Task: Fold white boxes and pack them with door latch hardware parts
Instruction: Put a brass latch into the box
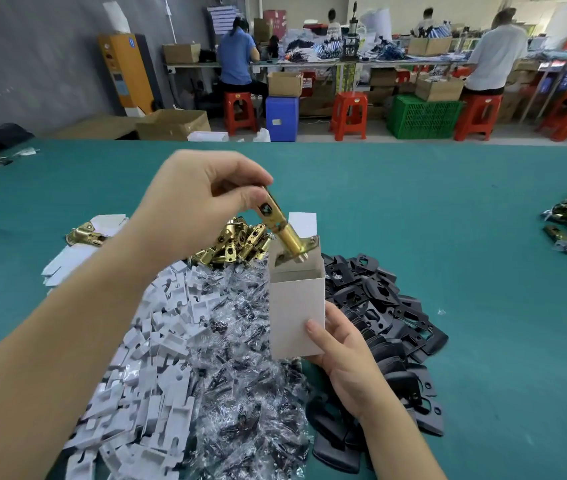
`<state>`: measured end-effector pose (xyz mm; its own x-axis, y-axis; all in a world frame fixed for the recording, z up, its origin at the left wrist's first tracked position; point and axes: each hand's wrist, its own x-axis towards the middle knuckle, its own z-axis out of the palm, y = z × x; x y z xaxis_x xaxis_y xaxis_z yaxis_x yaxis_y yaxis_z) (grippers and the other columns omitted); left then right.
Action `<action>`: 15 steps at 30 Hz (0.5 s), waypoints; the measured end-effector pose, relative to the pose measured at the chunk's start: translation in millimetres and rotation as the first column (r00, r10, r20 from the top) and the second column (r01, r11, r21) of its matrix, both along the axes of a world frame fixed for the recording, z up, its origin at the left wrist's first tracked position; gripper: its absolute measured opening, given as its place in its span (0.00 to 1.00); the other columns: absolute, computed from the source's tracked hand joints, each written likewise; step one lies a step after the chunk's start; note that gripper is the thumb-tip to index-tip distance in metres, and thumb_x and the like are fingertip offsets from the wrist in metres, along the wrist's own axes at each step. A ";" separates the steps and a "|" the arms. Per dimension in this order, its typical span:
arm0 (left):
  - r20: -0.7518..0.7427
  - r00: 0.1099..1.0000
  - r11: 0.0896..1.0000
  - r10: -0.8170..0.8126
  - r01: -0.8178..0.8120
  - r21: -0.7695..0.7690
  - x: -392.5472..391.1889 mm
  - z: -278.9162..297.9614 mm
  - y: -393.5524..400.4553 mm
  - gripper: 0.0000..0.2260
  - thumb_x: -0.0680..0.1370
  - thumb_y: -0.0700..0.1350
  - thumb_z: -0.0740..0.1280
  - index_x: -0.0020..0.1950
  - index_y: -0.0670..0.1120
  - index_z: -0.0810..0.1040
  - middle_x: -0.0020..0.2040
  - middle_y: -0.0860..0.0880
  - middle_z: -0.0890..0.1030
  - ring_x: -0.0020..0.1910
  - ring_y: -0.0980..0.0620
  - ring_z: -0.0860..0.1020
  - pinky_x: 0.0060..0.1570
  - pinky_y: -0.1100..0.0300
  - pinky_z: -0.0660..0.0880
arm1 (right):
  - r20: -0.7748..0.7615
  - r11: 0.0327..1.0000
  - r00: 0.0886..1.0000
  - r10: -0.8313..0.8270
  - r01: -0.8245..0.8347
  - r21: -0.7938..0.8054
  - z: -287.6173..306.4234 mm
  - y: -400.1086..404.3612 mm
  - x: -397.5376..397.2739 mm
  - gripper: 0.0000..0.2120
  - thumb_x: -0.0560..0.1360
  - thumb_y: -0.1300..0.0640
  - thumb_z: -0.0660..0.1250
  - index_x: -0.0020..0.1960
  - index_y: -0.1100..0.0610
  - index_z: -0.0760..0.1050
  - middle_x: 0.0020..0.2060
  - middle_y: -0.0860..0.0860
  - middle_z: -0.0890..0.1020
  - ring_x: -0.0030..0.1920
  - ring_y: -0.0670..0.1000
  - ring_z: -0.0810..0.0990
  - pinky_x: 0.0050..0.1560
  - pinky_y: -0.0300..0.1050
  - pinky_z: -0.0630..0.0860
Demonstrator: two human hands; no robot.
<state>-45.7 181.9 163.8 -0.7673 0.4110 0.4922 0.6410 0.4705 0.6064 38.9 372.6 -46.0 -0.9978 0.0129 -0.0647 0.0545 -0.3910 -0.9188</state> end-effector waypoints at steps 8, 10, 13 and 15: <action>0.003 0.998 0.995 0.059 -0.059 -0.084 9.9 -26.7 8.6 0.07 0.77 0.39 0.74 0.53 0.47 0.87 0.43 0.58 0.85 0.39 0.64 0.80 0.43 0.75 0.71 | -0.005 0.998 0.998 0.055 -0.055 -0.038 6.6 -0.4 4.8 0.17 0.76 0.50 0.71 0.64 0.48 0.80 0.62 0.58 0.82 0.56 0.54 0.82 0.50 0.47 0.81; 0.010 0.999 0.995 0.049 -0.048 -0.091 10.6 -29.5 10.9 0.06 0.77 0.39 0.74 0.53 0.47 0.86 0.42 0.58 0.85 0.36 0.64 0.79 0.40 0.75 0.71 | -0.012 0.997 0.999 0.052 -0.052 -0.048 6.7 -0.6 4.5 0.18 0.76 0.50 0.71 0.65 0.48 0.80 0.63 0.58 0.82 0.57 0.55 0.82 0.51 0.50 0.82; -0.009 0.999 0.991 0.043 -0.043 -0.129 10.2 -32.9 15.0 0.06 0.77 0.40 0.74 0.52 0.48 0.87 0.42 0.59 0.85 0.39 0.63 0.79 0.41 0.73 0.71 | -0.012 0.996 0.998 0.056 -0.057 -0.064 5.5 -0.7 4.6 0.21 0.75 0.47 0.72 0.67 0.48 0.79 0.64 0.59 0.81 0.58 0.57 0.82 0.51 0.55 0.83; -0.031 0.998 0.985 0.046 -0.050 -0.166 9.6 -35.3 16.7 0.06 0.77 0.40 0.74 0.52 0.49 0.87 0.42 0.63 0.83 0.41 0.64 0.79 0.42 0.74 0.71 | -0.018 0.996 0.998 0.067 -0.068 -0.053 4.7 -0.9 4.6 0.21 0.75 0.46 0.73 0.67 0.47 0.78 0.64 0.59 0.81 0.59 0.58 0.82 0.53 0.58 0.83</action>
<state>-36.0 198.6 128.6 -0.7754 0.4521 0.4408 0.6304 0.5939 0.4999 43.5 371.8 -41.3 -0.9972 -0.0576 -0.0472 0.0676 -0.4356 -0.8976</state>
